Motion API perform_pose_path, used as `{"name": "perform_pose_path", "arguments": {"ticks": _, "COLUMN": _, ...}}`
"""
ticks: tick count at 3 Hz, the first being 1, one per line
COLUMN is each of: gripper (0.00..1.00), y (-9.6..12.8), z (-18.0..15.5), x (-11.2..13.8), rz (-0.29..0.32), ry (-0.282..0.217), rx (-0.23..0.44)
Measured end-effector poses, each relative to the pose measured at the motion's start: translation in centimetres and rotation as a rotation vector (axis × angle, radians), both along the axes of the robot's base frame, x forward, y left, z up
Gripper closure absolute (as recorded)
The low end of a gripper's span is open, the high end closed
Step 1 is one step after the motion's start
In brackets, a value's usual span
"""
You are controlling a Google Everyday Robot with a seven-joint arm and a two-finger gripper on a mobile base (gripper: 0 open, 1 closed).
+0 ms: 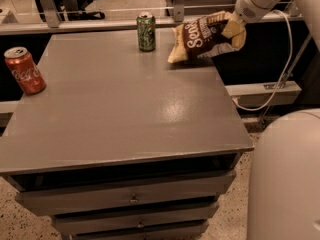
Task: Move brown chip bag near green can
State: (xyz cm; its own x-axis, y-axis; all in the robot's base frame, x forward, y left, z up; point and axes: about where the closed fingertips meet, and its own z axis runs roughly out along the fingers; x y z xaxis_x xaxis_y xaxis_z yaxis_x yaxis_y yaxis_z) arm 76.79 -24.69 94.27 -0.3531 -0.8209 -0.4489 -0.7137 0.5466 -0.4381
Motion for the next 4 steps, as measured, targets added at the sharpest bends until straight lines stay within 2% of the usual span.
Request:
{"name": "perform_pose_path", "arguments": {"ticks": 2, "gripper": 1.00, "y": 3.9, "z": -1.0, "x": 3.8, "rz": 0.030, "ry": -0.016, "rx": 0.054}}
{"name": "perform_pose_path", "arguments": {"ticks": 4, "gripper": 1.00, "y": 6.7, "z": -1.8, "x": 5.5, "rz": 0.056, "ry": -0.015, "rx": 0.105}}
